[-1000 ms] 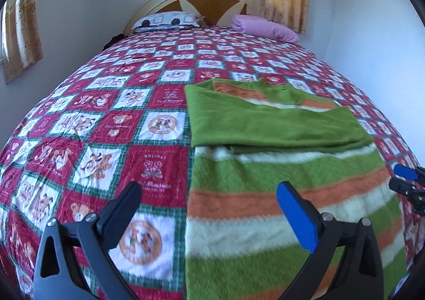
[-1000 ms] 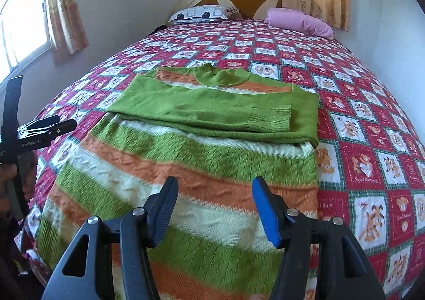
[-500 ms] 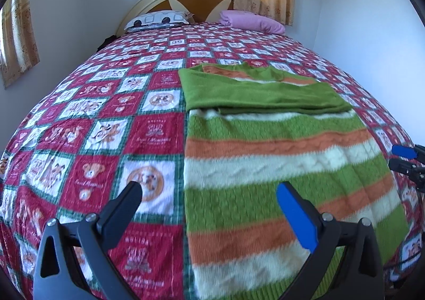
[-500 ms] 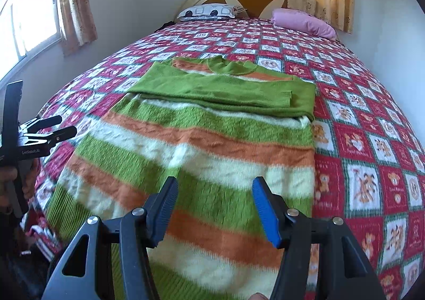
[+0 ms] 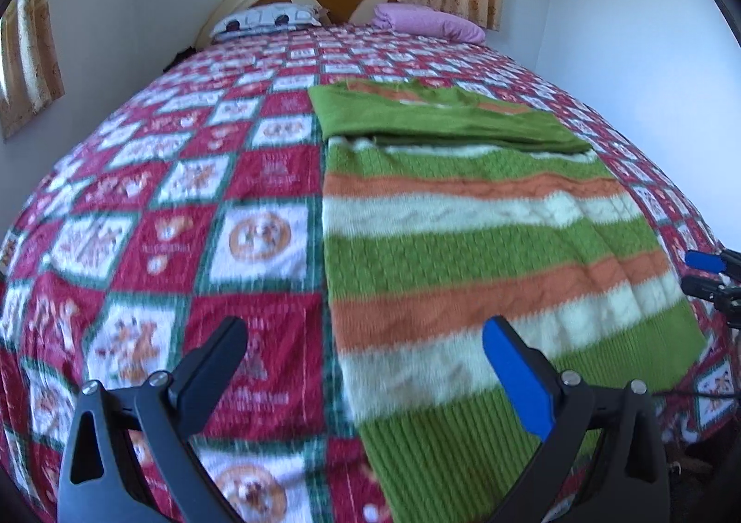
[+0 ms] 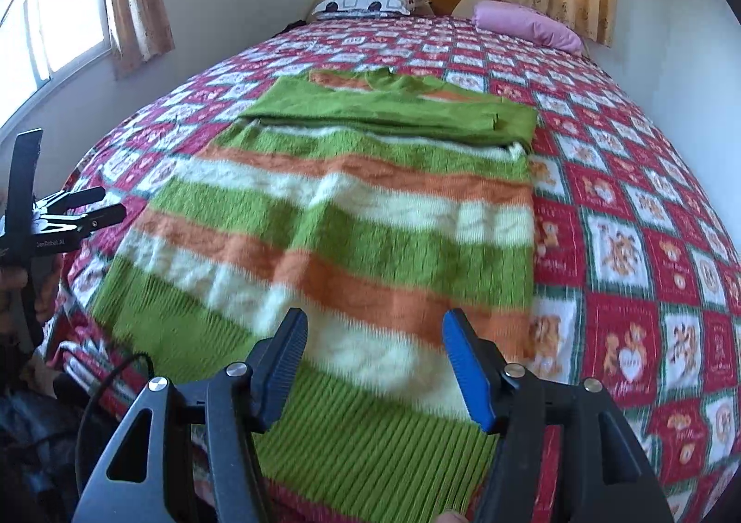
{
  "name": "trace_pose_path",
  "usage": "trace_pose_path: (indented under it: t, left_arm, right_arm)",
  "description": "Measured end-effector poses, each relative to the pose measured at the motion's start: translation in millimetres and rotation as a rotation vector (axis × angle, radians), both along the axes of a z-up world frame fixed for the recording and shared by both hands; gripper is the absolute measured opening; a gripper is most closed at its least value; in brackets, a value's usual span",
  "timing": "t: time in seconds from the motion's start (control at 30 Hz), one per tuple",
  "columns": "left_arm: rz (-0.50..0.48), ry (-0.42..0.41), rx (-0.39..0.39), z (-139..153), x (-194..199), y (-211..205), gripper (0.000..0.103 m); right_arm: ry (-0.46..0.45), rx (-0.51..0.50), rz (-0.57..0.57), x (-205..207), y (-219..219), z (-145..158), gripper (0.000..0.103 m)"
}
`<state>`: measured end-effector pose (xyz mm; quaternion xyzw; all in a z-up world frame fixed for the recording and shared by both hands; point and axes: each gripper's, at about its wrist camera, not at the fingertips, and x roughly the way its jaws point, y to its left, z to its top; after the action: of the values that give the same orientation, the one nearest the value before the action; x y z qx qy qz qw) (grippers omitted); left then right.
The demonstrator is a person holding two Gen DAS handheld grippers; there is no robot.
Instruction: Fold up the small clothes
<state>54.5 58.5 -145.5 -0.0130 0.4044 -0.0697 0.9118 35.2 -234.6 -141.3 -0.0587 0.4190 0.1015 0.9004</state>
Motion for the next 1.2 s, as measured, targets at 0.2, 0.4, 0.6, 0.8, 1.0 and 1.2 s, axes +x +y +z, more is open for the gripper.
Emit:
trace_pose_path:
  t: [0.2, 0.4, 0.6, 0.8, 1.0, 1.2]
  left_arm:
    - [-0.027, 0.061, -0.039, -12, -26, 6, 0.101]
    - [-0.054, 0.120, -0.099, -25, -39, 4, 0.084]
    - [-0.089, 0.199, -0.139, -41, -40, -7, 0.065]
    - [-0.104, 0.186, -0.124, -40, -44, -14, 0.053]
    - [-0.113, 0.181, -0.103, -40, -46, -19, 0.054]
    - [-0.116, 0.178, -0.103, -41, -46, -20, 0.060]
  right_arm:
    - [0.047, -0.011, -0.013, -25, -6, -19, 0.062]
    - [0.051, -0.011, -0.063, -50, -21, -26, 0.062]
    - [0.034, 0.012, -0.132, -67, -41, -28, 0.062]
    - [0.019, 0.037, -0.182, -68, -56, -29, 0.062]
    - [0.039, 0.050, -0.162, -69, -51, -35, 0.062]
    - [0.020, 0.036, -0.154, -71, -42, -39, 0.062]
